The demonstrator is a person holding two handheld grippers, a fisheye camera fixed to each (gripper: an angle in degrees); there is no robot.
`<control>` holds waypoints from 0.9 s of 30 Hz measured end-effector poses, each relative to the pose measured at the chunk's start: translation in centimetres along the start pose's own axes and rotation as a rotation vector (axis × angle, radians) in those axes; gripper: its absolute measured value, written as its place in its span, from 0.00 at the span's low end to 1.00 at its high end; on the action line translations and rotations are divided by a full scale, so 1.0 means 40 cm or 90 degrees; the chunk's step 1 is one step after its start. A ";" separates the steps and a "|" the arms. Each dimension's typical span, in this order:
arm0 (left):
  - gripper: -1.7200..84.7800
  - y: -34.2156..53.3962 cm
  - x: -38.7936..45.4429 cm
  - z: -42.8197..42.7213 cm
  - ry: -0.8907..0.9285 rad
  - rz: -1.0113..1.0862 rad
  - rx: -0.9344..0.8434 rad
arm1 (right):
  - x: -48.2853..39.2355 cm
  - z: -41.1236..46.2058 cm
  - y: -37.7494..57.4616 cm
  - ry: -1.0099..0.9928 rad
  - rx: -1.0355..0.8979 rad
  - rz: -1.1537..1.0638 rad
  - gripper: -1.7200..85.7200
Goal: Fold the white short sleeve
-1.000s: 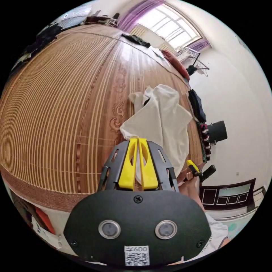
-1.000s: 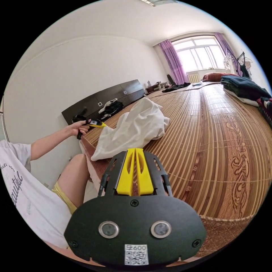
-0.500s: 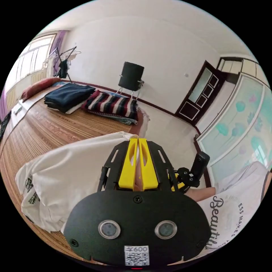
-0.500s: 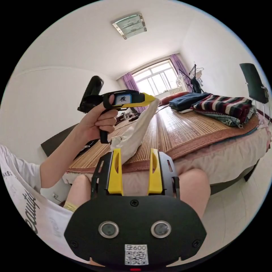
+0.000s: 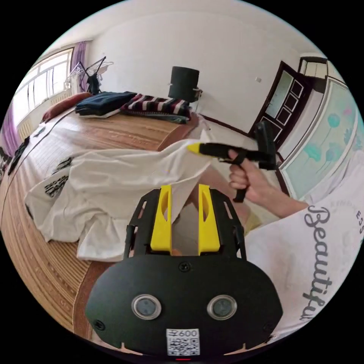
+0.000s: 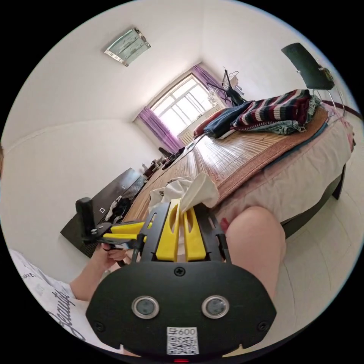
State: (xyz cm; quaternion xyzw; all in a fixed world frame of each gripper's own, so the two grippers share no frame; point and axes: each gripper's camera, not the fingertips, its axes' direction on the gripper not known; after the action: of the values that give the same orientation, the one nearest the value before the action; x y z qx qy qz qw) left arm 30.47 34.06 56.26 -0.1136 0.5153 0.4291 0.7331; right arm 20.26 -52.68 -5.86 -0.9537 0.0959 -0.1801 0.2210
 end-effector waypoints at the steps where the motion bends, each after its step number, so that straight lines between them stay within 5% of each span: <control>1: 0.19 0.077 -0.034 0.030 -0.076 -0.030 -0.053 | 0.013 -0.012 -0.007 -0.015 0.007 0.010 0.01; 5: 0.21 0.259 -0.077 0.051 -0.257 -0.094 -0.135 | 0.068 -0.040 -0.020 -0.040 0.019 0.056 0.01; 13: 0.18 0.376 0.168 0.221 -0.540 0.195 -0.154 | 0.069 -0.075 -0.025 0.008 0.033 0.023 0.01; 20: 0.13 0.383 0.222 0.384 -0.447 0.270 -0.220 | 0.124 -0.120 -0.039 0.026 0.062 0.020 0.01; 23: 0.07 0.452 0.303 0.463 -0.431 0.404 -0.244 | 0.143 -0.126 -0.019 0.019 0.063 0.025 0.01; 27: 0.04 0.549 0.391 0.565 -0.576 0.360 -0.238 | 0.146 -0.135 0.007 0.021 0.043 0.012 0.01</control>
State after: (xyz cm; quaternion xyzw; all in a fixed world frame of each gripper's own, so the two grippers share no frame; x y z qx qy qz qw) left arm 30.53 69.14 58.99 0.0964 0.0751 0.6985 0.7051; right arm 23.50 -56.55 0.30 -0.9416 0.1025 -0.1972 0.2530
